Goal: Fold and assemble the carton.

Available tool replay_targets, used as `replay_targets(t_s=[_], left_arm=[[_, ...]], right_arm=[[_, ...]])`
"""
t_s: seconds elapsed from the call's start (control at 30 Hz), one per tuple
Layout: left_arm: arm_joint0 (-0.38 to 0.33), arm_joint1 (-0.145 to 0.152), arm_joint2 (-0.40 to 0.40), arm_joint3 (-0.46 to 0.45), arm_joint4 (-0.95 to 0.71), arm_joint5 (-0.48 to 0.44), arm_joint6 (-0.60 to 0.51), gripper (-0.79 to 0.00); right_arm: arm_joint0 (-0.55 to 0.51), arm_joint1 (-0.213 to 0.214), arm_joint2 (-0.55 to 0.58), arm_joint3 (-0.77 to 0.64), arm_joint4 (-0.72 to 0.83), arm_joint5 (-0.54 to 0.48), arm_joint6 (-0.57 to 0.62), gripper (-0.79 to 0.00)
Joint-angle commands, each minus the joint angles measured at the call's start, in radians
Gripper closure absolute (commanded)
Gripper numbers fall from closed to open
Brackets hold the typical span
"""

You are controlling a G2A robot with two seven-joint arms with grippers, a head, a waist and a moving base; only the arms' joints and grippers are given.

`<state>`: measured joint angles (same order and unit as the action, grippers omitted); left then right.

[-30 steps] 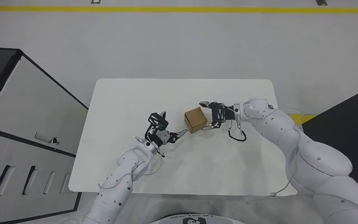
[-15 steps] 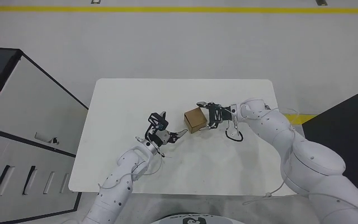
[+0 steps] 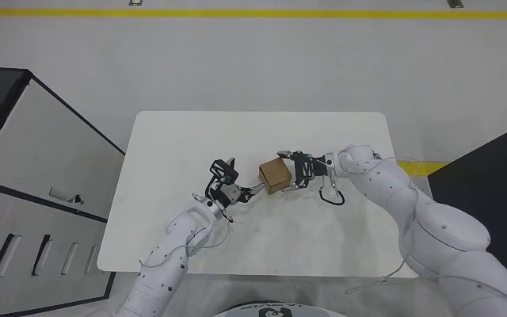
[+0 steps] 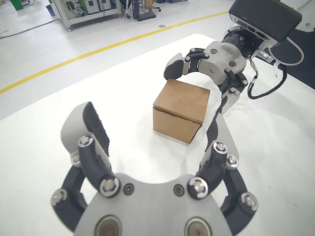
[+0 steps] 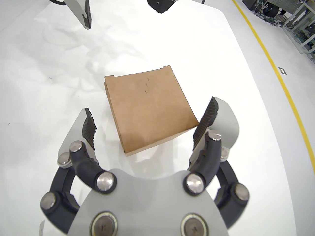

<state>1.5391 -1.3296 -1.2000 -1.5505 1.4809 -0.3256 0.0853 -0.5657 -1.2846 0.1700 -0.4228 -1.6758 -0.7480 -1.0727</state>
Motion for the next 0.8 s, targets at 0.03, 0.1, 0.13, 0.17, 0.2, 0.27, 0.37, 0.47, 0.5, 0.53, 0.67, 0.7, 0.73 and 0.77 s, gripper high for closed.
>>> replay_targets(t_s=[0.03, 0.1, 0.13, 0.17, 0.2, 0.27, 0.37, 0.47, 0.5, 0.53, 0.67, 0.7, 0.73, 0.77], left_arm=[[0.0, 0.0, 0.0, 0.0, 0.0, 0.0, 0.0, -0.785], [0.0, 0.0, 0.0, 0.0, 0.0, 0.0, 0.0, -0.785], [0.0, 0.0, 0.0, 0.0, 0.0, 0.0, 0.0, -0.785], [0.0, 0.0, 0.0, 0.0, 0.0, 0.0, 0.0, -0.785], [0.0, 0.0, 0.0, 0.0, 0.0, 0.0, 0.0, -0.785], [0.0, 0.0, 0.0, 0.0, 0.0, 0.0, 0.0, -0.785], [0.0, 0.0, 0.0, 0.0, 0.0, 0.0, 0.0, -0.785], [0.0, 0.0, 0.0, 0.0, 0.0, 0.0, 0.0, -0.785], [0.0, 0.0, 0.0, 0.0, 0.0, 0.0, 0.0, -0.785], [0.0, 0.0, 0.0, 0.0, 0.0, 0.0, 0.0, -0.785], [0.0, 0.0, 0.0, 0.0, 0.0, 0.0, 0.0, -0.785], [0.0, 0.0, 0.0, 0.0, 0.0, 0.0, 0.0, -0.785], [0.0, 0.0, 0.0, 0.0, 0.0, 0.0, 0.0, -0.785], [0.0, 0.0, 0.0, 0.0, 0.0, 0.0, 0.0, -0.785]], right_arm=[[-0.004, 0.013, 0.0, -0.014, 0.004, -0.002, 0.002, -0.785], [-0.008, 0.022, 0.0, -0.026, 0.011, -0.005, 0.005, -0.785], [-0.01, 0.027, 0.0, -0.034, 0.014, -0.006, 0.006, -0.785], [-0.014, 0.031, 0.0, -0.045, 0.023, -0.008, 0.008, -0.785], [-0.017, 0.037, 0.0, -0.055, 0.028, -0.011, 0.011, -0.785], [-0.017, 0.037, 0.0, -0.055, 0.028, -0.011, 0.011, -0.785], [-0.017, 0.037, 0.0, -0.055, 0.028, -0.011, 0.011, -0.785], [-0.017, 0.037, 0.0, -0.055, 0.028, -0.011, 0.011, -0.785], [-0.017, 0.037, 0.0, -0.055, 0.028, -0.011, 0.011, -0.785], [-0.017, 0.037, 0.0, -0.055, 0.028, -0.011, 0.011, -0.785], [-0.043, 0.044, 0.0, -0.059, 0.04, -0.009, 0.009, -0.785], [-0.048, 0.055, 0.0, -0.066, 0.051, -0.005, 0.005, -0.785], [-0.045, 0.065, 0.0, -0.07, 0.067, -0.003, 0.003, -0.785], [-0.041, 0.073, 0.0, -0.078, 0.084, -0.004, 0.004, -0.785]])
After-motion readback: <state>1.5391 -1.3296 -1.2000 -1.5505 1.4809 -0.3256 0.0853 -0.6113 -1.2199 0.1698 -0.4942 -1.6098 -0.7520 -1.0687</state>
